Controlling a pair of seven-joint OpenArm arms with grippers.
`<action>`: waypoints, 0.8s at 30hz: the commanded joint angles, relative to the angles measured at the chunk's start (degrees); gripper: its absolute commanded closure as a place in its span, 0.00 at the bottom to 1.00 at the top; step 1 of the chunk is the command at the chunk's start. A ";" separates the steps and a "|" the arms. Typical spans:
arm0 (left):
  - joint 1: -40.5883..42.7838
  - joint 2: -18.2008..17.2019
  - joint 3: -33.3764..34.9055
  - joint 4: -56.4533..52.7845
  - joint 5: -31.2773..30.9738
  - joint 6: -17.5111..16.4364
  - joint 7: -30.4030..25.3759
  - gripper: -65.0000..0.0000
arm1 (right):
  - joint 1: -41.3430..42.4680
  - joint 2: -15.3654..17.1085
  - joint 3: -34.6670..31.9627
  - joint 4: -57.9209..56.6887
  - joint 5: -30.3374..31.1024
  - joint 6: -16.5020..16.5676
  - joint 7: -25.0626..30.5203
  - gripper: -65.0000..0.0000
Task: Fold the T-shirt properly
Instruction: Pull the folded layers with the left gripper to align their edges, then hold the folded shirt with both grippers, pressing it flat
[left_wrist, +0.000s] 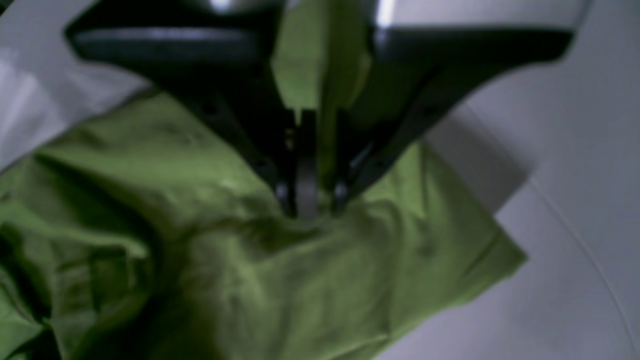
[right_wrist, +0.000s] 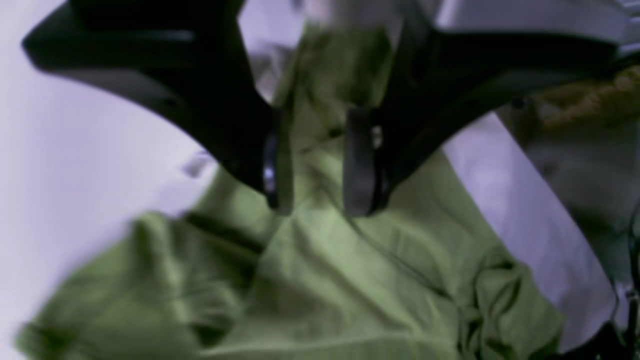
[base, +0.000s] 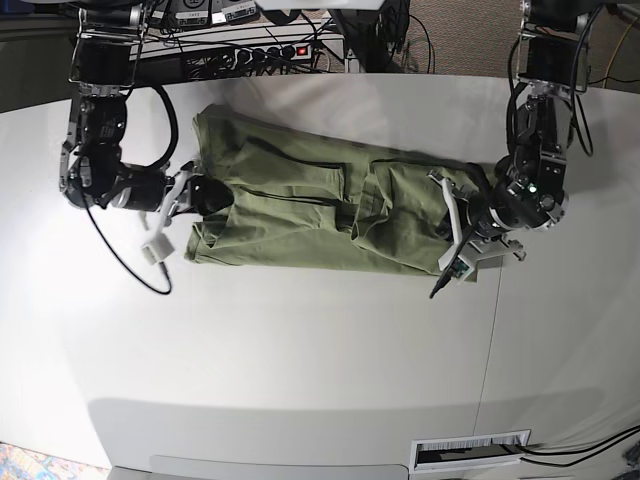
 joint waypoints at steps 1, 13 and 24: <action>-0.94 -0.96 -0.39 1.07 -0.57 0.02 -0.83 0.90 | 0.00 0.79 1.05 0.74 1.95 0.08 0.37 0.71; 2.29 -1.40 -0.37 1.05 -0.61 0.28 -0.76 0.90 | -3.23 0.48 1.44 0.68 0.92 0.08 2.43 0.65; 3.32 -1.57 -0.37 1.05 -1.95 0.42 -0.39 1.00 | -3.15 0.48 1.60 0.70 -2.49 0.08 4.76 0.65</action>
